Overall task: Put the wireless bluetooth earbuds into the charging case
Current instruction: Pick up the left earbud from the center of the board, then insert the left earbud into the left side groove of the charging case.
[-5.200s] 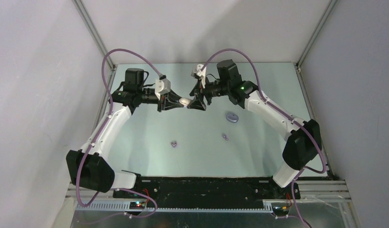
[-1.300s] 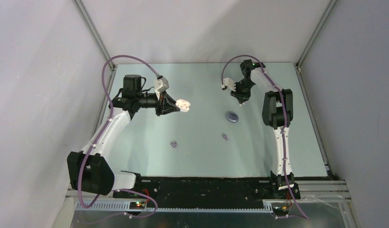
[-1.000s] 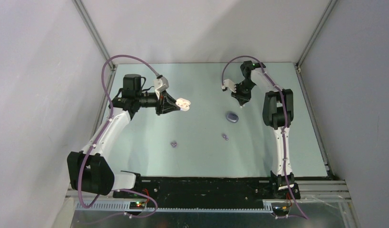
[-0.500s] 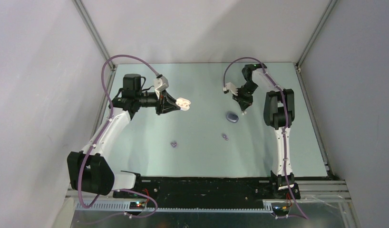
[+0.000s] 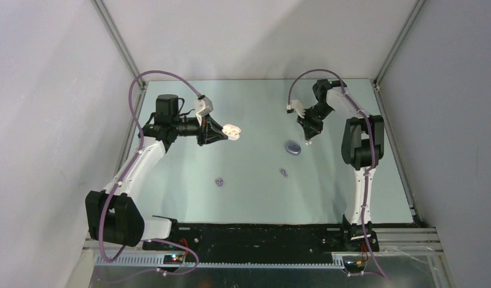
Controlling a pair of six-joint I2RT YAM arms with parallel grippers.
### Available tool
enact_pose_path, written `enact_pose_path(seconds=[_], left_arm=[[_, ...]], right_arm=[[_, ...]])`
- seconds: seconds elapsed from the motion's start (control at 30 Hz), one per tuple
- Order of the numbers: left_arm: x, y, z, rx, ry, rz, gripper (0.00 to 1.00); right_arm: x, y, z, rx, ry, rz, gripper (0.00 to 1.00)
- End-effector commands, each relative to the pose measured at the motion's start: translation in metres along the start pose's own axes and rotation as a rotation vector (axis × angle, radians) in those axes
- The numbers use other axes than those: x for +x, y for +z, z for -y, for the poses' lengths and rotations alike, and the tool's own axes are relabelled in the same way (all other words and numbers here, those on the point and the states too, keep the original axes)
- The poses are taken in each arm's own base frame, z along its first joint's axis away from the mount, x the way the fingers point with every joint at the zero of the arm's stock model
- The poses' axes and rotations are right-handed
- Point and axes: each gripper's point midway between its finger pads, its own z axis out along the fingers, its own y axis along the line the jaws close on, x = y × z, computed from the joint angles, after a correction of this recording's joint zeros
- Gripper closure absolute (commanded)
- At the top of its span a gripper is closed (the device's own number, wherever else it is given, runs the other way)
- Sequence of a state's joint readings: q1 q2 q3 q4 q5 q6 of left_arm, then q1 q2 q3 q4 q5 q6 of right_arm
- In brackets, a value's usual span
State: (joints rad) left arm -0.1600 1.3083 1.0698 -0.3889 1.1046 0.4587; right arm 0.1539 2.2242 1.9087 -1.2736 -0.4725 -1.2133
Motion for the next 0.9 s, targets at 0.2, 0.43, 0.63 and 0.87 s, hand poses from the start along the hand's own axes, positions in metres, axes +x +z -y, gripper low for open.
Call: enact_pose_path(seconds=[0.2, 0.43, 0.63, 0.87], left_arm=[[-0.029, 0.012, -0.024, -0.125, -0.086, 0.145, 1.00], [-0.064, 0.040, -0.039, -0.168, -0.179, 0.274, 1.00], [-0.091, 0.051, -0.036, -0.160, -0.179, 0.341, 1.00], [-0.107, 0.047, -0.024, -0.120, -0.178, 0.400, 1.00]], right_arm=[[-0.142, -0.127, -0.028, 0.448, 0.003, 0.482, 1.00], [-0.235, -0.181, -0.089, 0.613, -0.050, 0.800, 1.00], [-0.288, -0.208, -0.135, 0.636, -0.066, 1.010, 1.00], [-0.305, -0.197, -0.154, 0.633, -0.115, 1.056, 1.00]])
